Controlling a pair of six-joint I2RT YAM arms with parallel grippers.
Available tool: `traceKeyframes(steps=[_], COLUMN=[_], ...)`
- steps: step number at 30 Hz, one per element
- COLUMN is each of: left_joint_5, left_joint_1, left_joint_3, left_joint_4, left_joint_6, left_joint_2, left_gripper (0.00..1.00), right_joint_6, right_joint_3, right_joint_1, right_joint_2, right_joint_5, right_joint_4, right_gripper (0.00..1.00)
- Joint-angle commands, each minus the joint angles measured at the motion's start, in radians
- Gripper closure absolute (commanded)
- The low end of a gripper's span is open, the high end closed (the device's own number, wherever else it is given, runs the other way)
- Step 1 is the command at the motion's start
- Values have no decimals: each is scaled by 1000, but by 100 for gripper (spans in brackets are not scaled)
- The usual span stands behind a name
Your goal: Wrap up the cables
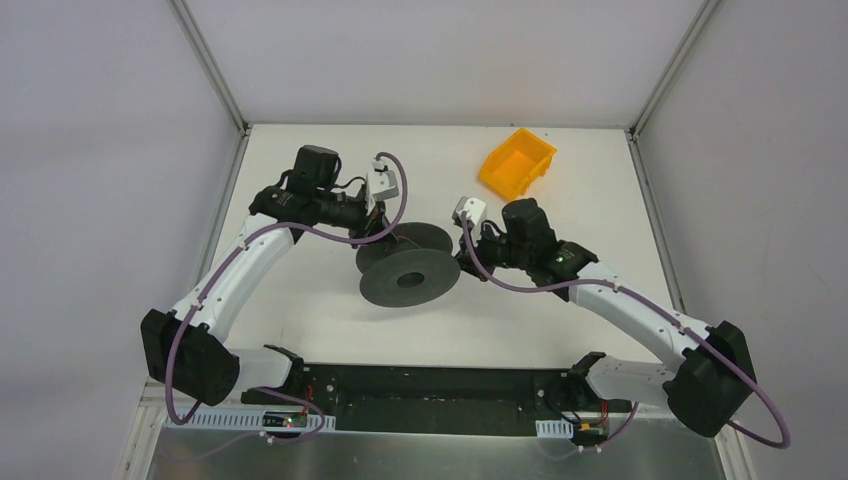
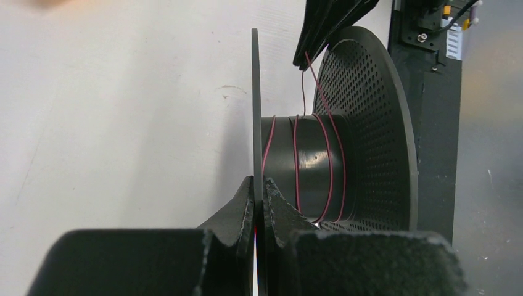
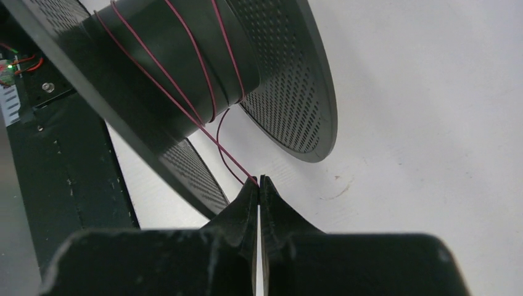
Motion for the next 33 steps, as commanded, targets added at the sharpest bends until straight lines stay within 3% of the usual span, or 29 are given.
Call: traceKeyframes(steps=[1, 14, 16, 33], left_joint_5=[144, 155, 137, 127], left_joint_1=[12, 12, 12, 13], left_joint_3=[-4, -39, -38, -31], left_joint_4=[4, 62, 69, 77], left_joint_6=[1, -53, -63, -82], left_joint_2=[-46, -55, -59, -73], left_gripper=[100, 100, 100, 100], right_joint_6=[-14, 171, 197, 217], right_joint_3=[37, -19, -35, -79], right_joint_1=[-23, -25, -25, -26], right_joint_2=[20, 71, 68, 17], right_joint_5=[-88, -148, -162, -109], right_joint_4=[-31, 248, 282, 305], right_gripper=[100, 100, 94, 85])
